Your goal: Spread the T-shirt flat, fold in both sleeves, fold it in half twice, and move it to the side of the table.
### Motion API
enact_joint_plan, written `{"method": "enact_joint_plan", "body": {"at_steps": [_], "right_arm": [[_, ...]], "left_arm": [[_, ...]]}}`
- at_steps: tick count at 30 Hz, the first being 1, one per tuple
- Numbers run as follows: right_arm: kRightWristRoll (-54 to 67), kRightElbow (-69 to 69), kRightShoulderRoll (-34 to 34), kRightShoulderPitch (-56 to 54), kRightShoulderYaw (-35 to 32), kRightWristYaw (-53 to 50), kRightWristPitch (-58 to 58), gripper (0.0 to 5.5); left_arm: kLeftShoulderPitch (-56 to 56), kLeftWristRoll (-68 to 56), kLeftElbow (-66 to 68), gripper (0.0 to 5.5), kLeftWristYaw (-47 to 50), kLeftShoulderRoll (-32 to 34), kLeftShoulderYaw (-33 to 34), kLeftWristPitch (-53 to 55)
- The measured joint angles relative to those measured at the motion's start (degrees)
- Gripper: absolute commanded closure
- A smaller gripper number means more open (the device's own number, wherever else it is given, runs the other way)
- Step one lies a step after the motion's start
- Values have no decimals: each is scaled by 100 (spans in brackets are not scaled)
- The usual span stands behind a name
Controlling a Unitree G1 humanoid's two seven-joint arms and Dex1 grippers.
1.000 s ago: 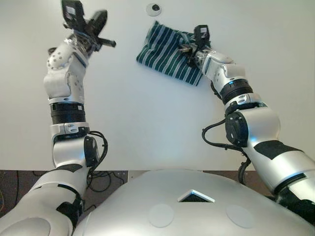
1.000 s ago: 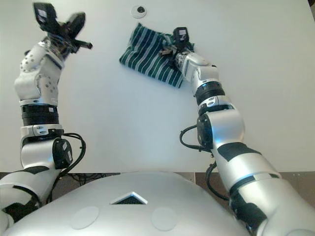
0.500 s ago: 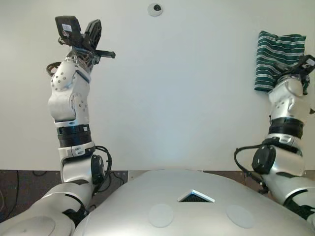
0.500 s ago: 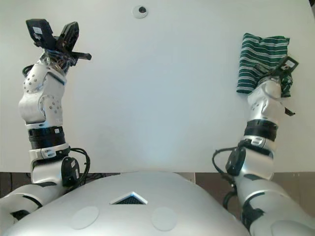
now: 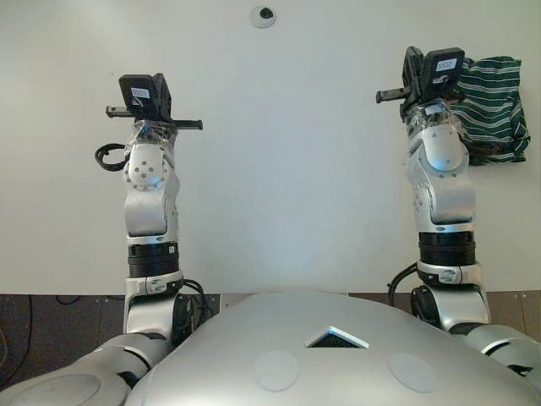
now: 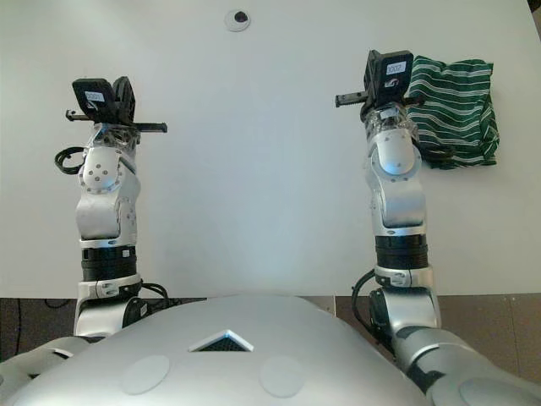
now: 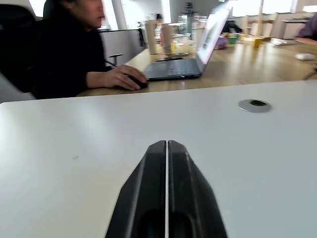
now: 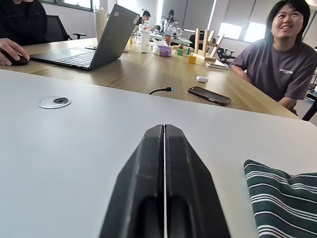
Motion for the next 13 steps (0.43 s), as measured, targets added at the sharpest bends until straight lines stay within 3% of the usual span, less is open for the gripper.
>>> {"method": "enact_joint_plan", "body": {"at_steps": [7,10,13], "right_arm": [[10,116,206,-22,-173,15,20,547],[75,770,134,-238,-739,-80,94,547],[278,2328,-525,-797,-1735,-392,117,547]], "left_arm": [[-6,-5,4,549,84,-52,88,-55],[-13,-2,3,549,90,-51,100,-59],[-20,-3,19,549,83,-49,125,-69]]}}
